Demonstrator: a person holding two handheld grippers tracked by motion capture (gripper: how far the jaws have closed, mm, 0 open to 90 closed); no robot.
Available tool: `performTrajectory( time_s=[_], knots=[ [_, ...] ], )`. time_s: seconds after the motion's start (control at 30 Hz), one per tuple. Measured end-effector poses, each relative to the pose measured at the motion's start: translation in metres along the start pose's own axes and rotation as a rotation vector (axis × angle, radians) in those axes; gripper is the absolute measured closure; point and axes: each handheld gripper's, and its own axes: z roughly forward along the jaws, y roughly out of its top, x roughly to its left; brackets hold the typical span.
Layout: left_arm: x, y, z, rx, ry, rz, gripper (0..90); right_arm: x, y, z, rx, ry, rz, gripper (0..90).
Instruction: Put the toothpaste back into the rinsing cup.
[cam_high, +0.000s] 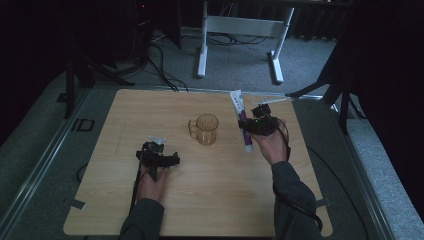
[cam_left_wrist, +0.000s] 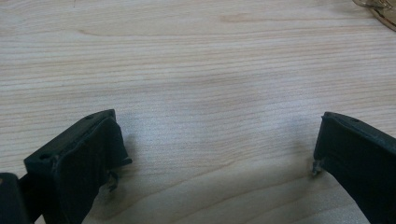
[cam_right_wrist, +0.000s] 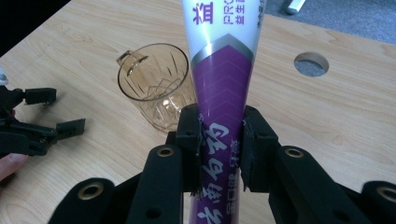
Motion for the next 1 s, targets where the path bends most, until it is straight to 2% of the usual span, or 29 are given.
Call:
performTrajectory(
  time_s=[1.0],
  knots=[
    [0.000, 0.000, 0.000, -0.002, 0.001, 0.000, 0.3, 0.014, 0.021, 0.003, -0.098, 0.034, -0.028, 72.7]
  ],
)
